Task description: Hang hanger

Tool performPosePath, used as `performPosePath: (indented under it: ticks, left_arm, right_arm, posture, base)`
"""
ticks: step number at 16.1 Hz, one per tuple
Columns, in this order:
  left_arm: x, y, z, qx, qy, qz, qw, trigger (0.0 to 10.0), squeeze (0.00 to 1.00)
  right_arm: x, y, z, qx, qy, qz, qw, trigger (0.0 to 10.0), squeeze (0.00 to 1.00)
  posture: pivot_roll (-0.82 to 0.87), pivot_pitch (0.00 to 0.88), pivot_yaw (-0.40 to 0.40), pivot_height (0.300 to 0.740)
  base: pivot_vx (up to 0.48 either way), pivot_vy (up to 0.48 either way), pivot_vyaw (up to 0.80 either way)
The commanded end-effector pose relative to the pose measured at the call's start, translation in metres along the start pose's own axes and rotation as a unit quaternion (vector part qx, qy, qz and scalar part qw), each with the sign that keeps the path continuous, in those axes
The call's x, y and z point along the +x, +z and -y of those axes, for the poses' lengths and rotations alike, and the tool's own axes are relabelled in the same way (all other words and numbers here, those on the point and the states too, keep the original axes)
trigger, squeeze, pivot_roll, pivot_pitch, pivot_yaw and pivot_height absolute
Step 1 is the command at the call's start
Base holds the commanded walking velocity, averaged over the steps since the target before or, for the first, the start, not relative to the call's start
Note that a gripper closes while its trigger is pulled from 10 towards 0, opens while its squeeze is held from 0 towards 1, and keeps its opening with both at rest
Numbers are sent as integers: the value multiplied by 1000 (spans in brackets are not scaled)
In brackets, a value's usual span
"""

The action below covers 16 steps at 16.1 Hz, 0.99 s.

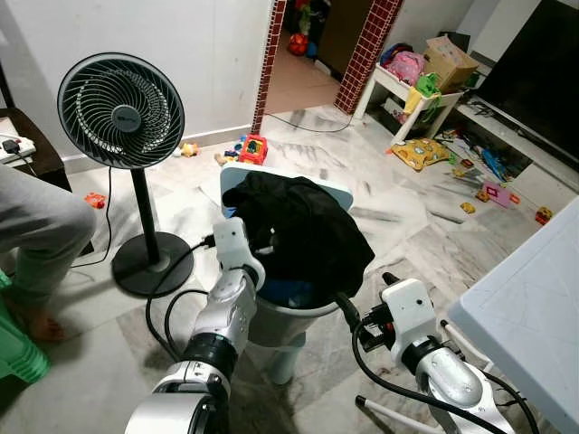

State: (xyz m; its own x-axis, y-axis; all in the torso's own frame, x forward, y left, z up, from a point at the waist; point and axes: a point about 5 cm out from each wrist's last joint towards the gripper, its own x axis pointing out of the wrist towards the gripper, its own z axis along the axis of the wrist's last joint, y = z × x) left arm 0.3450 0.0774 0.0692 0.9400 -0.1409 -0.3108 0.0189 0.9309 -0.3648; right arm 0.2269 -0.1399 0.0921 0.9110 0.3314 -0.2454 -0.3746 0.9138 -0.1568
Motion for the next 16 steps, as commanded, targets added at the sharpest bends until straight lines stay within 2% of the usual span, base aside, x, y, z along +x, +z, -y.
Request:
performPosePath:
  ticks: [1, 7, 8, 16]
  left_arm:
    - [1, -4, 16, -4, -17, -8, 1000, 10000, 0]
    - [3, -7, 15, -3, -17, -10, 1000, 10000, 0]
    - [3, -7, 15, -5, -18, -9, 1000, 0, 0]
    - [5, -2, 18, -2, -33, 0, 999, 0, 0]
  right_arm:
    - [-5, 3, 8, -9, -14, 0, 1000, 10000, 0]
    - [-12, 1, 5, -6, -14, -7, 1000, 10000, 0]
    - [-13, 1, 5, -4, -16, -9, 1000, 10000, 0]
    - [-19, 0, 4, 4, -31, -14, 999, 10000, 0]
  posture:
    - [6, 84, -234, 740]
    - [-16, 104, -231, 740]
    - [-23, 108, -226, 740]
    - [-38, 116, -199, 740]
  base:
    - [0, 0, 0]
    - [0, 0, 0]
    - [0, 0, 0]
    - [0, 0, 0]
